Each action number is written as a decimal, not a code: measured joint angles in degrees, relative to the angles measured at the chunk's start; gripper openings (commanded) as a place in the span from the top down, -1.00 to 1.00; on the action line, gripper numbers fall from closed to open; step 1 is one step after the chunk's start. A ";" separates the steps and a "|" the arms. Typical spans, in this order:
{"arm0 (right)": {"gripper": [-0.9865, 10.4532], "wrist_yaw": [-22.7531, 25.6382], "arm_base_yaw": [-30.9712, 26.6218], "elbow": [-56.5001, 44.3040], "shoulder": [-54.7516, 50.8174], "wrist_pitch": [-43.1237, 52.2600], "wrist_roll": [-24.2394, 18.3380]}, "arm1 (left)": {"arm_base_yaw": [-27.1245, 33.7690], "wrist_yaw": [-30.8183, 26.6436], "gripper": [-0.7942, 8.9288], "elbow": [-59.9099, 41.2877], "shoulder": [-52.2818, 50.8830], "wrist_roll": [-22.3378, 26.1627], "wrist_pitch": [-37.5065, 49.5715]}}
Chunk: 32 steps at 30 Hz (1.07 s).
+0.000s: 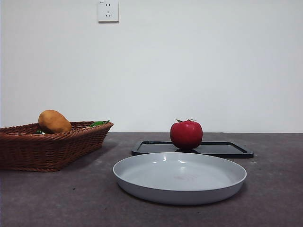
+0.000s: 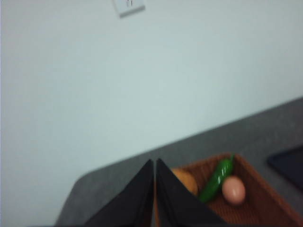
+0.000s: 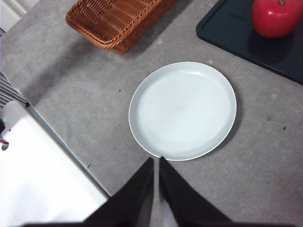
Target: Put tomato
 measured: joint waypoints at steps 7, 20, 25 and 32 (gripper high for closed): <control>0.82 0.00 0.00 0.00 0.00 0.00 0.00 | 0.39 -0.04 0.82 -9.16 -9.49 0.11 -2.73; 0.82 0.00 0.00 0.00 0.00 0.02 0.00 | 0.52 -2.84 0.82 -14.84 -14.38 0.15 -11.37; 0.82 0.00 0.00 0.00 0.00 0.02 0.00 | 0.50 -2.86 0.82 -14.84 -14.47 -0.46 -17.03; 0.82 0.00 0.00 0.00 0.00 0.02 0.00 | 0.52 -2.93 0.82 -14.86 -14.38 -6.01 -16.92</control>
